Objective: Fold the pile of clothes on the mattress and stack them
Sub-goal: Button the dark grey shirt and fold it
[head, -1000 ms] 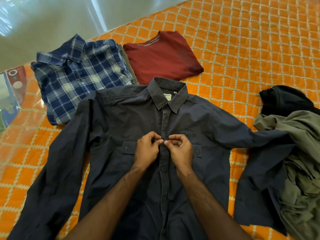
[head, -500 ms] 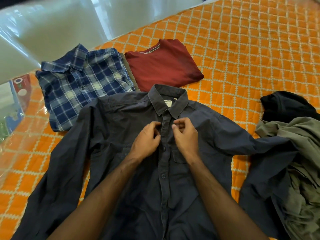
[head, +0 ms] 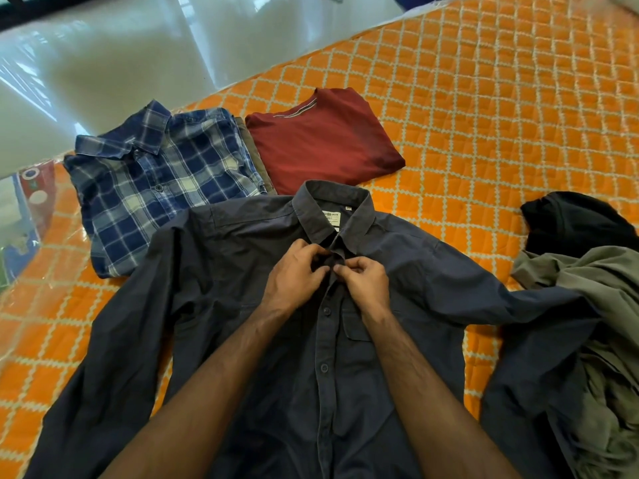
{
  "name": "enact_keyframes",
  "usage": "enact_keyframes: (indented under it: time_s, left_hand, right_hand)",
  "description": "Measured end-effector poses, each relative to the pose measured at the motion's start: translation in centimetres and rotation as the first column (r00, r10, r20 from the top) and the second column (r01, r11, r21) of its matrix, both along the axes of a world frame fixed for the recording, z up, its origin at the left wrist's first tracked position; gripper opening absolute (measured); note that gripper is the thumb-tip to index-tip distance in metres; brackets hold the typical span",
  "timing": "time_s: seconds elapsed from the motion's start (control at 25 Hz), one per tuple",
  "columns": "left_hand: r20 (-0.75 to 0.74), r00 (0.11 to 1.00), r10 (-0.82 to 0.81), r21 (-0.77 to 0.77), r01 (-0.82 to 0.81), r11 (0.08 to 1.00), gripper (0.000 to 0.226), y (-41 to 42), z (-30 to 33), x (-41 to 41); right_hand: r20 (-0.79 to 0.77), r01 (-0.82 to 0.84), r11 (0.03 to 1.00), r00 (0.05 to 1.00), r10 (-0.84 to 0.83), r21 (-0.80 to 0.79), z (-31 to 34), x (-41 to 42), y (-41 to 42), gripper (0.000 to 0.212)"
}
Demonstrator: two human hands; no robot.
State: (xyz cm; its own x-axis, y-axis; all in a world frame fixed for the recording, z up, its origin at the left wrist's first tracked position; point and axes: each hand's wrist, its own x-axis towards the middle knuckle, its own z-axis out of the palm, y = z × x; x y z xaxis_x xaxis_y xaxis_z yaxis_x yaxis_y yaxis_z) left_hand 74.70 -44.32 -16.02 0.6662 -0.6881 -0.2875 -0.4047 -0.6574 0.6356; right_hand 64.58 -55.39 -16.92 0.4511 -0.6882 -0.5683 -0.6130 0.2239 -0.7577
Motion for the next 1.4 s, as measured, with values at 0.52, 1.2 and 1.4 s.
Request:
enact_keyframes:
  time_s: [0.52,1.2,1.4]
  left_hand:
    - [-0.294,0.900,0.321,-0.020,-0.341,0.940,0.003,-1.1,-0.3,0.6]
    - [-0.422,0.823,0.380,-0.078,-0.450,0.890,0.012,-0.7,-0.3,-0.2]
    - [-0.330,0.861,0.387,-0.104,-0.441,0.892,0.010,-1.1,-1.2,-0.7]
  right_hand:
    - [0.199,0.118,0.983,0.969,-0.145,0.144,-2.0,-0.1,0.7,0.014]
    - [0.220,0.115,0.984,0.965,-0.144,0.140,-0.9,-0.3,0.8,0.009]
    - [0.139,0.073,0.996,0.987,-0.078,0.044,-1.0,-0.1,1.1,0.012]
